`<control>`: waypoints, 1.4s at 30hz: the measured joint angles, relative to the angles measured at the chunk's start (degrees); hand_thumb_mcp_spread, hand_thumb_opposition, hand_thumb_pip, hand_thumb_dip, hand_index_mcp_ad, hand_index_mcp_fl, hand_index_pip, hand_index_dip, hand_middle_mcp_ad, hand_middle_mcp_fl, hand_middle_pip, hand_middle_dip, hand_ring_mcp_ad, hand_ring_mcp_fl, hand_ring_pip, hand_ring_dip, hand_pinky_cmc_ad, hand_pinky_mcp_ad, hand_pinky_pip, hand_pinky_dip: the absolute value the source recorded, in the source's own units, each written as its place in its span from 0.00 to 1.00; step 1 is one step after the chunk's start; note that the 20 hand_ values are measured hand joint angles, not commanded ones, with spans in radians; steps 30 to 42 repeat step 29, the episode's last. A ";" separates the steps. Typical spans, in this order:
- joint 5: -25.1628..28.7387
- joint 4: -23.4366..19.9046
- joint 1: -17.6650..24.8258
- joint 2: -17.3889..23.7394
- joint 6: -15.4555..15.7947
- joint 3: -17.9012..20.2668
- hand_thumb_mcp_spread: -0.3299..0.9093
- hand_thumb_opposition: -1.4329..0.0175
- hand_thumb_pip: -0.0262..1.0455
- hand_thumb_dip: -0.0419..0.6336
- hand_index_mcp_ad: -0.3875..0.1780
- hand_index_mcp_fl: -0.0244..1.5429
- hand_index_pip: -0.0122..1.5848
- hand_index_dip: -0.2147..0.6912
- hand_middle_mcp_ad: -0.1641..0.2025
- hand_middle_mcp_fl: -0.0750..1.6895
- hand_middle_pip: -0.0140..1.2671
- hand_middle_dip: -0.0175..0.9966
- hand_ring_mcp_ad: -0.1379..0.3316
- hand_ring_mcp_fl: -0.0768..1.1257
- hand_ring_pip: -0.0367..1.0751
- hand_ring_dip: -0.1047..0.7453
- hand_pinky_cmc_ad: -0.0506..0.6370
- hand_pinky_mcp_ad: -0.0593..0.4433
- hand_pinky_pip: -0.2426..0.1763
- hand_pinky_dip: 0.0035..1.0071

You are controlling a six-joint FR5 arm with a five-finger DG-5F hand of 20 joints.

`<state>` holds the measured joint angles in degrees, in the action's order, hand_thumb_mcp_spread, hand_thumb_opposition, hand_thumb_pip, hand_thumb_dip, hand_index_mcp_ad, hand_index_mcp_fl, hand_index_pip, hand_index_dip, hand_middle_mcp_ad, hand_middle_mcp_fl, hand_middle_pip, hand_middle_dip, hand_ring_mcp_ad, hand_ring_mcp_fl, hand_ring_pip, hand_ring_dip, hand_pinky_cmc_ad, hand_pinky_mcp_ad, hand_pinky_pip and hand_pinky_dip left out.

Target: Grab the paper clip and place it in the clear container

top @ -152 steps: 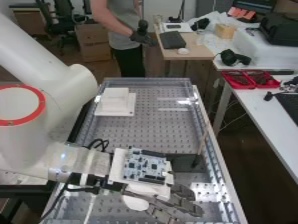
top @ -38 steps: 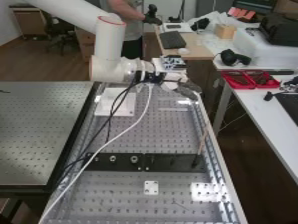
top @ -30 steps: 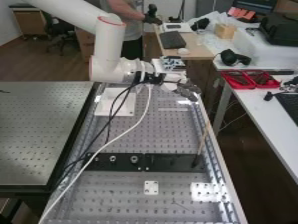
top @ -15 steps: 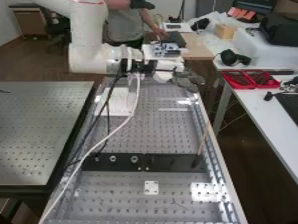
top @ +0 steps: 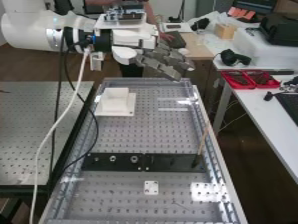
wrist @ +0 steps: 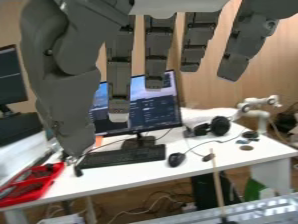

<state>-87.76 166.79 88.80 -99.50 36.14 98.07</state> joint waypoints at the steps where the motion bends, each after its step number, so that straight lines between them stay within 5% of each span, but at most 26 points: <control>1: 0.61 0.32 -0.31 0.74 0.42 0.35 0.64 0.43 0.43 0.43 0.35 0.34 0.38 0.38 0.43 0.22 0.11 0.22 0.51 0.15 0.14 0.26 0.58 0.69 0.73 0.19; 17: -0.42 2.46 -2.14 3.02 4.47 0.52 0.64 0.43 0.42 0.43 0.36 0.35 0.31 0.42 0.44 0.22 0.11 0.22 0.51 0.14 0.14 0.26 0.58 0.70 0.73 0.19; 29: -1.61 1.56 -2.18 4.39 4.78 1.14 0.62 0.46 0.43 0.43 0.41 0.30 0.16 0.46 0.44 0.21 0.11 0.22 0.51 0.14 0.14 0.26 0.61 0.71 0.73 0.24; 42: -1.61 1.56 -2.18 4.39 4.78 1.14 0.62 0.46 0.43 0.43 0.41 0.30 0.16 0.46 0.44 0.21 0.11 0.22 0.51 0.14 0.14 0.26 0.61 0.71 0.73 0.24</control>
